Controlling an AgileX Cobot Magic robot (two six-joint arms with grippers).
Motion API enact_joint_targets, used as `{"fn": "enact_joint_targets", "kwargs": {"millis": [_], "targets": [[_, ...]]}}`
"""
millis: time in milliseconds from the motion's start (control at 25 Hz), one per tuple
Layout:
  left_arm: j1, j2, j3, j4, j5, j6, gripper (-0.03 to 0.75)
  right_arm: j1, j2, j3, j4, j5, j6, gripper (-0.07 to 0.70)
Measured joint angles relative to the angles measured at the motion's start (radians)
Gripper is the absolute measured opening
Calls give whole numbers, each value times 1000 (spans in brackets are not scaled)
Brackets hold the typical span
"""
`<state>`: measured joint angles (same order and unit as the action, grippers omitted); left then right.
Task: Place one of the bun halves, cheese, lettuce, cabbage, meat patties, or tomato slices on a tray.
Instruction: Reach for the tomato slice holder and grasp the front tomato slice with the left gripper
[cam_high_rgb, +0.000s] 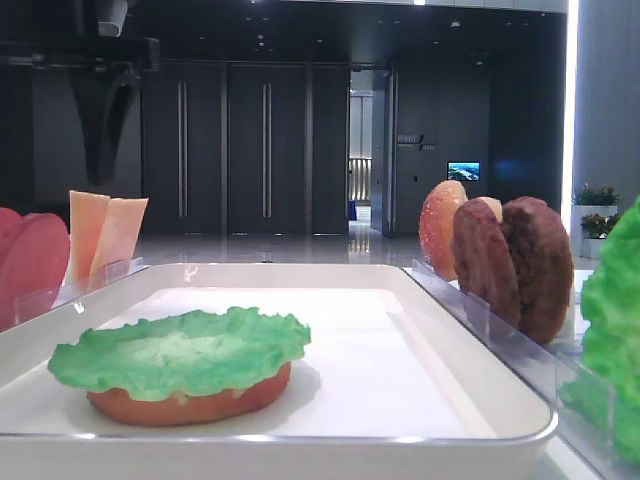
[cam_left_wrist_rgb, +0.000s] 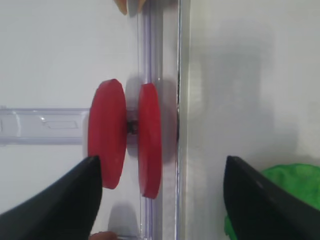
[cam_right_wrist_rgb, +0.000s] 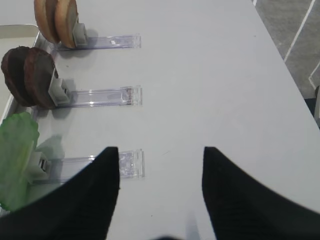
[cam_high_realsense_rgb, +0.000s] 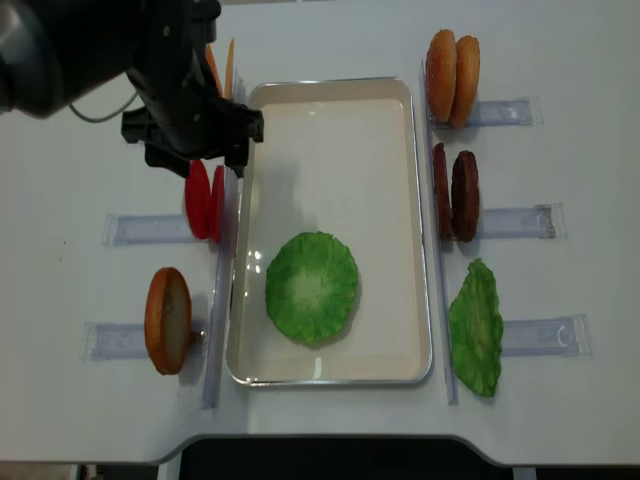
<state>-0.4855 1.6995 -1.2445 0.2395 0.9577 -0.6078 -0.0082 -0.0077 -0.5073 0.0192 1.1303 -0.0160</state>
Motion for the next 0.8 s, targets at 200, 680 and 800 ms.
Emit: {"fn": "enact_joint_targets", "kwargs": {"millis": [200,680,800], "targets": [[-3,20,0,-3,-7,0,576,0,0,0,0,0,0,362],[-3,50,0,8,-8,-2,541,0,-1,0,0,0,0,362],[-3,71,0,9,-16,-2,538,0,-1,0,0,0,0,362]]}}
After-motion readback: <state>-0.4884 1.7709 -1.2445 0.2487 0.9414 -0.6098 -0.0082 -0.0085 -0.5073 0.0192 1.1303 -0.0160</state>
